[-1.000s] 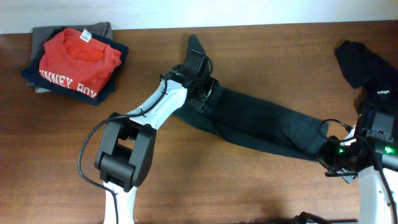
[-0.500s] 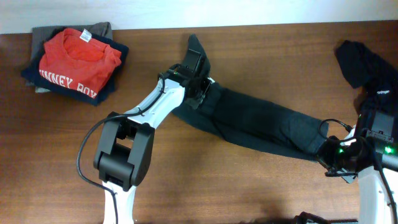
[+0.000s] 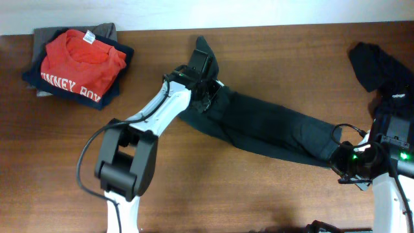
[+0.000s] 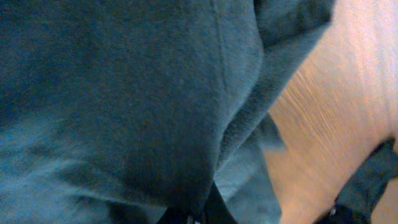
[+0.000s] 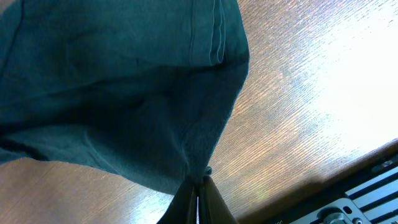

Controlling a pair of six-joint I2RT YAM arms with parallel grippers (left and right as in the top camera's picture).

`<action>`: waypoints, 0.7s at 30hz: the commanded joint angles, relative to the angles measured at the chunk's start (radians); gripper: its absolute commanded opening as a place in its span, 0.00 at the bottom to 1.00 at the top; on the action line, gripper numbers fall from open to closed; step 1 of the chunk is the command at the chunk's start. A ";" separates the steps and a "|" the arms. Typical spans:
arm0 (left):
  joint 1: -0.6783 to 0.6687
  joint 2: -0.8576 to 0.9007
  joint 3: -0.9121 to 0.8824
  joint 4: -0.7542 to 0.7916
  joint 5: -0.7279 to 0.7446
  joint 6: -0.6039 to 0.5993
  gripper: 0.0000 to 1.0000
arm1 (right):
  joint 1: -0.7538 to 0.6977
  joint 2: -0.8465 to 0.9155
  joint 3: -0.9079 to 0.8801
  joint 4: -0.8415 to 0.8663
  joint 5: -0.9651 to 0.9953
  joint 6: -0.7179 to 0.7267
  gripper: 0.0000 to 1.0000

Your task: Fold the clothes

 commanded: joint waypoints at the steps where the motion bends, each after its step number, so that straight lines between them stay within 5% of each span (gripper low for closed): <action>1: 0.004 -0.183 0.030 -0.054 -0.039 0.164 0.01 | 0.004 -0.008 0.022 -0.006 0.002 -0.006 0.04; 9: 0.004 -0.473 0.030 -0.259 -0.154 0.384 0.01 | 0.004 -0.077 0.047 -0.028 -0.056 -0.006 0.04; 21: 0.004 -0.633 0.030 -0.495 -0.273 0.479 0.02 | 0.004 -0.138 0.086 -0.087 -0.064 -0.006 0.04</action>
